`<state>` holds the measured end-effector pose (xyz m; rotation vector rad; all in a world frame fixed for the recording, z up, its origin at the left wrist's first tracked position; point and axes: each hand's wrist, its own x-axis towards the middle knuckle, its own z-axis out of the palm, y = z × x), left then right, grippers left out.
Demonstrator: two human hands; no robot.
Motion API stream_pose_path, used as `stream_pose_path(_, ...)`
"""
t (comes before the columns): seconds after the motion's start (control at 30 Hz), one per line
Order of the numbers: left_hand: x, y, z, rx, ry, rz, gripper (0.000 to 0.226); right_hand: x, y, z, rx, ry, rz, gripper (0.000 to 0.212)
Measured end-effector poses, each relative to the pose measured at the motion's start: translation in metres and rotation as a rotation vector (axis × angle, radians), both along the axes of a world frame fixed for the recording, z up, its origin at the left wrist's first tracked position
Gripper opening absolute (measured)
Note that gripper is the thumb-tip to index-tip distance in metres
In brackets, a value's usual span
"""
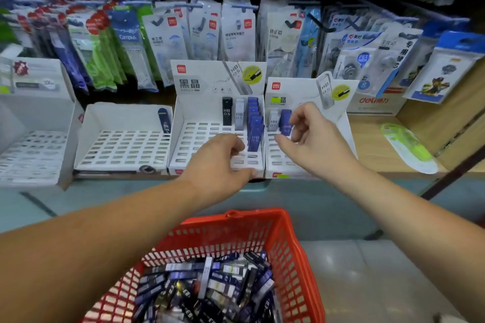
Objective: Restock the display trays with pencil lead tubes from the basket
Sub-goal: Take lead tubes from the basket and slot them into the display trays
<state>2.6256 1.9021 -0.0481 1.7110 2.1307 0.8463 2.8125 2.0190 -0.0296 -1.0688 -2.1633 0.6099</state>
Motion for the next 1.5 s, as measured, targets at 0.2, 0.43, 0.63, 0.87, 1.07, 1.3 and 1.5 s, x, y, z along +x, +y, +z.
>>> stream_pose_path(0.2, -0.005, -0.081, -0.016, -0.058, 0.056, -0.037, 0.032, -0.01, -0.102, -0.056, -0.229, -0.205, 0.266, 0.03)
stream_pose_path(0.43, -0.016, -0.165, -0.13, -0.448, -0.012, -0.027, 0.025, -0.008, -0.175, -0.166, -0.432, -0.64, 0.491, 0.042)
stream_pose_path(0.63, -0.041, -0.189, -0.205, -0.74, 0.016, -0.155, 0.065, -0.029, -0.185, -0.225, -0.4, -0.942, 0.554, 0.099)
stream_pose_path(0.87, -0.035, -0.21, -0.269, -1.049, 0.182, -0.387, 0.127, -0.047, -0.197, -0.308, -0.423, -1.185, 0.637, 0.144)
stream_pose_path(1.07, -0.04, -0.216, -0.282, -1.049, 0.201, -0.371, 0.124, -0.037, -0.19, -0.329, -0.274, -1.142, 0.561, 0.129)
stream_pose_path(1.3, -0.042, -0.207, -0.298, -1.062, 0.307, -0.365, 0.128, -0.04, -0.184, -0.329, -0.316, -1.017, 0.43, 0.112)
stream_pose_path(1.5, -0.03, -0.212, -0.318, -0.97, 0.452, -0.326, 0.117, -0.035, -0.195, -0.344, -0.337, -1.241, 0.541, 0.159)
